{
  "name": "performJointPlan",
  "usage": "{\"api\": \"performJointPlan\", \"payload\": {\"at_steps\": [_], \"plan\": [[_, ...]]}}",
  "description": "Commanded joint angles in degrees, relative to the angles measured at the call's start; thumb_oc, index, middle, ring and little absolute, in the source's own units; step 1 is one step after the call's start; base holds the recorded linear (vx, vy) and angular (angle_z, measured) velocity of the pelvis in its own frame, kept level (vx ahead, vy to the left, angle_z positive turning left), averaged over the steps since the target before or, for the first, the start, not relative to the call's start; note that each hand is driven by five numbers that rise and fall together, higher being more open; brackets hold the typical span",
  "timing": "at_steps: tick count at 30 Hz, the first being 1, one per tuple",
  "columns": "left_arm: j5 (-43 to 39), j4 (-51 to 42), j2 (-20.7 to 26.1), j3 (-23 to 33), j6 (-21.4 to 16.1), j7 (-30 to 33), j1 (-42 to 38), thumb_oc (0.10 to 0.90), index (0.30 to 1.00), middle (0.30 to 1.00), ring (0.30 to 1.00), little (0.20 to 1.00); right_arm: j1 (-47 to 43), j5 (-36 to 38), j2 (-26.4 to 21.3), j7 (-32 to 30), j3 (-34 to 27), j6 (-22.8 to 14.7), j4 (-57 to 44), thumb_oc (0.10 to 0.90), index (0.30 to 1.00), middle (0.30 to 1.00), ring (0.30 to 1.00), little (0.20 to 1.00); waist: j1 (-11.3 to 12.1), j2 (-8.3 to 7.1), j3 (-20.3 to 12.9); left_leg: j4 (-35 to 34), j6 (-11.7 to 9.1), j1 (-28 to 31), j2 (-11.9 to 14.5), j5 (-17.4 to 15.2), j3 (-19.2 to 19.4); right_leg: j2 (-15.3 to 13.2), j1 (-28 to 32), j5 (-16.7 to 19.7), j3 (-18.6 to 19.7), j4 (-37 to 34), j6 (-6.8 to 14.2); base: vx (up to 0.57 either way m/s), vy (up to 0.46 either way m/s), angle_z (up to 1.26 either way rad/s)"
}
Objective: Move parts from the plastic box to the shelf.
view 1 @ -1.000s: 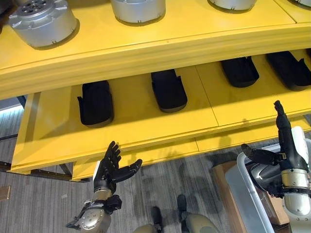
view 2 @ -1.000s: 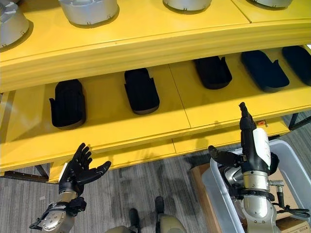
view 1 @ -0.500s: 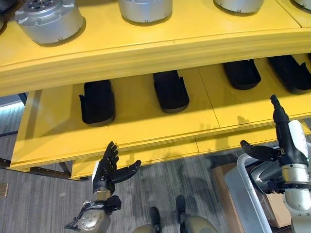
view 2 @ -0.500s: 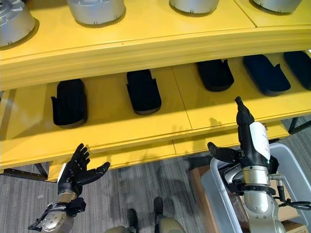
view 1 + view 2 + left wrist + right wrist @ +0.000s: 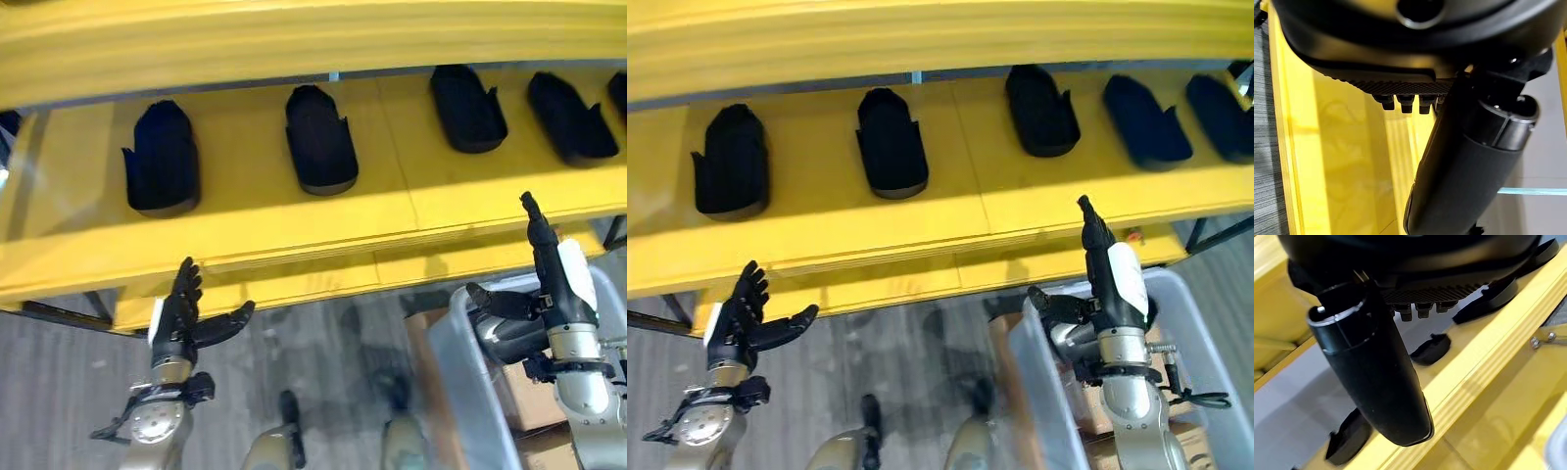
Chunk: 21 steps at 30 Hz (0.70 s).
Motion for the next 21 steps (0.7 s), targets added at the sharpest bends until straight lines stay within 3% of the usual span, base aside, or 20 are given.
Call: {"api": "performJointPlan", "payload": {"at_steps": [1, 2, 6, 18, 21], "plan": [[2.0, -7.6, 1.3, 2.0, -5.6, -0.2, -1.1, 0.9, 1.0, 1.0, 1.0, 1.0, -3.9, -0.6, -3.9, -2.7, -5.8, -4.4, -5.2, 0.9, 1.0, 1.0, 1.0, 1.0, -0.9, -0.33, -4.0, 4.1, -0.1, 0.9, 2.4, -4.4, -1.1, 1.5, -0.2, -0.3, -3.3, 1.4, -1.2, 0.01, -0.229, -0.18], [1.9, -7.6, 1.2, 1.6, -5.3, -0.7, -1.2, 0.9, 1.0, 1.0, 1.0, 1.0, -4.2, -0.2, -4.5, -2.7, -6.4, -4.5, -5.6, 0.9, 1.0, 1.0, 1.0, 1.0, -1.1, -0.22, -3.7, 3.5, -1.0, 0.9, 3.9, -3.4, -1.3, 2.6, -0.4, -1.7, -3.9, 2.2, -1.8, -0.01, -0.217, -0.17], [1.0, -8.2, 1.1, 0.8, -5.0, -1.0, -1.6, 0.9, 1.0, 1.0, 1.0, 1.0, -6.5, -0.4, -6.8, -4.2, -7.2, -4.8, -6.4, 0.9, 1.0, 1.0, 1.0, 1.0, -1.2, 0.76, -2.1, 3.0, -1.7, 0.6, 5.8, -2.5, -1.2, 4.1, -2.8, -4.2, -4.9, 6.3, -2.9, -0.03, -0.158, 0.0], [0.7, -9.3, 1.5, -0.8, -5.4, -0.9, -3.2, 0.9, 1.0, 1.0, 1.0, 1.0, -14.3, -2.6, -12.1, -6.4, -6.0, -5.2, -7.6, 0.9, 1.0, 1.0, 1.0, 1.0, -1.2, 2.39, 0.4, 4.4, -1.9, -1.1, 6.8, -2.7, -0.7, 5.7, -8.1, -6.6, -4.0, 12.1, -4.2, -0.02, -0.048, -0.01], [0.1, -10.5, 2.5, -1.1, -6.3, -0.4, -3.5, 0.9, 1.0, 1.0, 1.0, 1.0, -18.6, -2.8, -17.0, -6.5, -4.3, -5.2, -6.5, 0.9, 1.0, 1.0, 1.0, 1.0, -0.6, 2.47, 1.7, 6.6, -1.9, -2.6, 6.9, -3.7, -0.8, 5.9, -10.0, -7.2, -3.5, 14.2, -4.7, -0.05, -0.035, 0.0]]}}
